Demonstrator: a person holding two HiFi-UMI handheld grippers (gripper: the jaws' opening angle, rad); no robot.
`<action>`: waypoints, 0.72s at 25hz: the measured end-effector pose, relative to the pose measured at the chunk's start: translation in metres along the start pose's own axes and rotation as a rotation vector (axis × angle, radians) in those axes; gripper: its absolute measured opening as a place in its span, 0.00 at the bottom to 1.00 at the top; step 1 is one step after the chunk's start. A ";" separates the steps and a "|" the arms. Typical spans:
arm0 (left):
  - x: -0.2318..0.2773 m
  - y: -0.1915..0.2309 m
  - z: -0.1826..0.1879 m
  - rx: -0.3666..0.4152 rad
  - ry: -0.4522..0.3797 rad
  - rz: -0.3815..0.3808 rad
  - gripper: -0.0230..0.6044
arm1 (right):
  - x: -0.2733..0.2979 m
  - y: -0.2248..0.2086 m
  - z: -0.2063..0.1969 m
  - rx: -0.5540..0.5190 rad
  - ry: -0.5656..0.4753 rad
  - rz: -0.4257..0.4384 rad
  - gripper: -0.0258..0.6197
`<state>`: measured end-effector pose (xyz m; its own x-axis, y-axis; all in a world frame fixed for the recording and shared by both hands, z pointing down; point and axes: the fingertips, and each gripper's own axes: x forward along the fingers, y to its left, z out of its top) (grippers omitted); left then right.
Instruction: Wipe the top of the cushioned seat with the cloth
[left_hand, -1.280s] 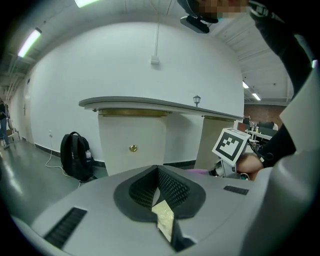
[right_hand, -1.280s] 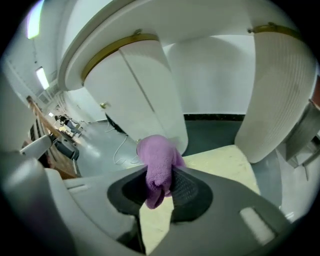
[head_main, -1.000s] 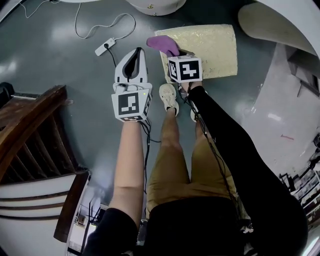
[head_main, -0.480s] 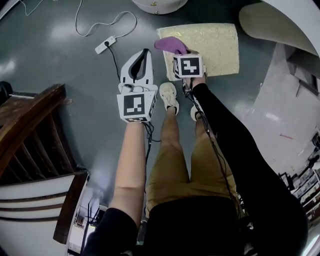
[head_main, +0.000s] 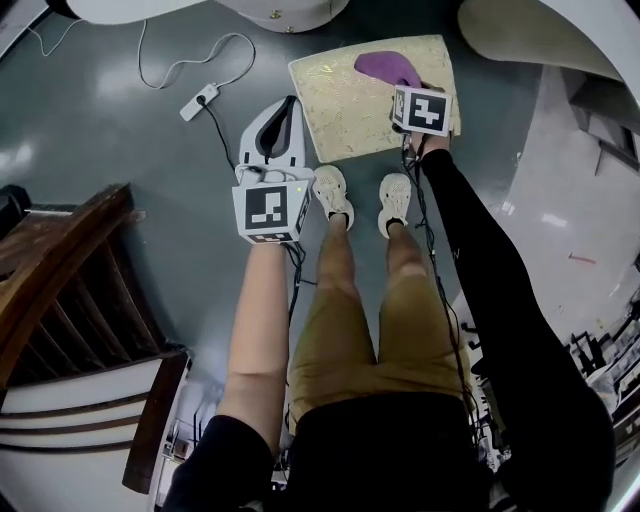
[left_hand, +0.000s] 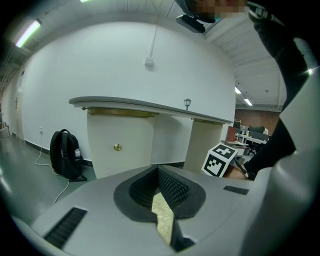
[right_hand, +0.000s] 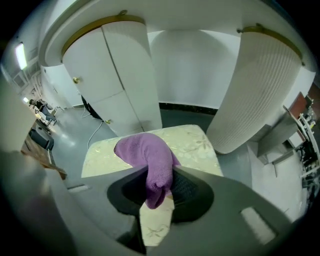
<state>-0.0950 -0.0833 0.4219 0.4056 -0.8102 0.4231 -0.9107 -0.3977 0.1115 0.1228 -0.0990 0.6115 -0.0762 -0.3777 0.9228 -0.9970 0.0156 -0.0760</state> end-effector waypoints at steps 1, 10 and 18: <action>0.003 -0.005 0.002 0.006 0.001 -0.005 0.05 | -0.001 -0.015 0.001 0.011 -0.003 -0.015 0.17; 0.018 -0.047 0.017 0.035 0.009 0.000 0.05 | -0.015 -0.135 -0.009 0.112 0.025 -0.175 0.17; 0.016 -0.067 0.012 0.033 0.018 0.046 0.05 | -0.017 -0.173 -0.038 0.160 0.065 -0.179 0.17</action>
<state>-0.0266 -0.0744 0.4104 0.3613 -0.8205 0.4429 -0.9253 -0.3743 0.0614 0.2957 -0.0598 0.6230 0.0957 -0.3011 0.9488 -0.9801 -0.1948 0.0371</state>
